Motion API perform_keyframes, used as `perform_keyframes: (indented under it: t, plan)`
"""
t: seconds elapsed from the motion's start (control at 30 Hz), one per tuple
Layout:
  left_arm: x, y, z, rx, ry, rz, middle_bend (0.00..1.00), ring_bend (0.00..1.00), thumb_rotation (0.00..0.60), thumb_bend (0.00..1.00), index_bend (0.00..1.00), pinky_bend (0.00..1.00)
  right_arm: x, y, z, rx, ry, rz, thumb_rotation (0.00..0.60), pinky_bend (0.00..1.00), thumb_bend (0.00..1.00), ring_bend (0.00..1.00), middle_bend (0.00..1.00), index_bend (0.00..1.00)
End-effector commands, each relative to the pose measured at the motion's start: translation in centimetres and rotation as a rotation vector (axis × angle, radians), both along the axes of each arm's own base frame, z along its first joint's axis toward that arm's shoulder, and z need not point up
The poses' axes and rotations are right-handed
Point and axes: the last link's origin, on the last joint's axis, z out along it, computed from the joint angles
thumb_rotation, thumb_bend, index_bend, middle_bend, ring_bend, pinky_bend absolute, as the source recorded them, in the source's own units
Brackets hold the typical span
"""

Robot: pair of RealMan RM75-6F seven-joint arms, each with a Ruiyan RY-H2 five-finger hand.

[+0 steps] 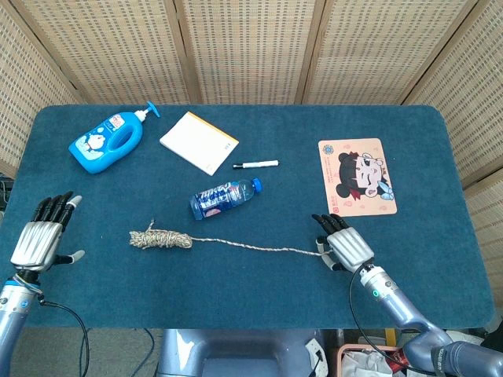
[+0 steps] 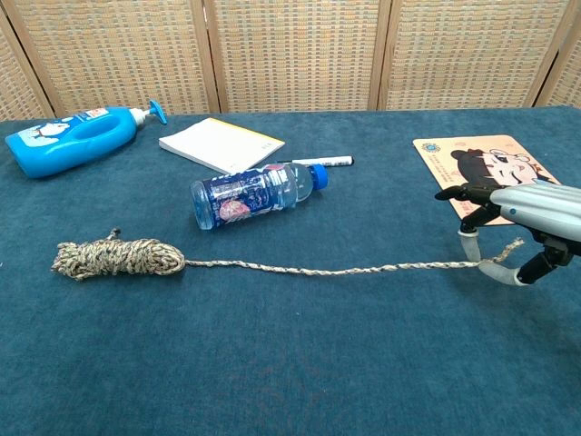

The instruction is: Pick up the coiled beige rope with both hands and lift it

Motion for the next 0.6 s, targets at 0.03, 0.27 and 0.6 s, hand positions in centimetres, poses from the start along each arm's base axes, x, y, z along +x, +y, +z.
perform_keyframes:
  t: [0.03, 0.27, 0.6]
  plan:
    - [0.1, 1.0, -2.4, -0.069, -0.013, -0.038, 0.00, 0.00, 0.600, 0.00, 0.00, 0.08, -0.1, 0.1, 0.2, -0.008, -0.002, 0.005, 0.600, 0.00, 0.49, 0.00, 0.00, 0.68]
    - [0.2, 2.4, -5.5, -0.140, -0.027, -0.066, 0.07, 0.06, 0.600, 0.00, 0.07, 0.18, -0.2, 0.3, 0.4, -0.019, -0.012, 0.008, 0.600, 0.00, 0.49, 0.00, 0.00, 0.68]
    - [1.7, 4.4, -8.2, -0.182, -0.044, -0.064, 0.14, 0.15, 0.600, 0.00, 0.11, 0.26, -0.2, 0.2, 0.8, -0.032, -0.009, 0.009, 0.600, 0.00, 0.49, 0.00, 0.00, 0.68]
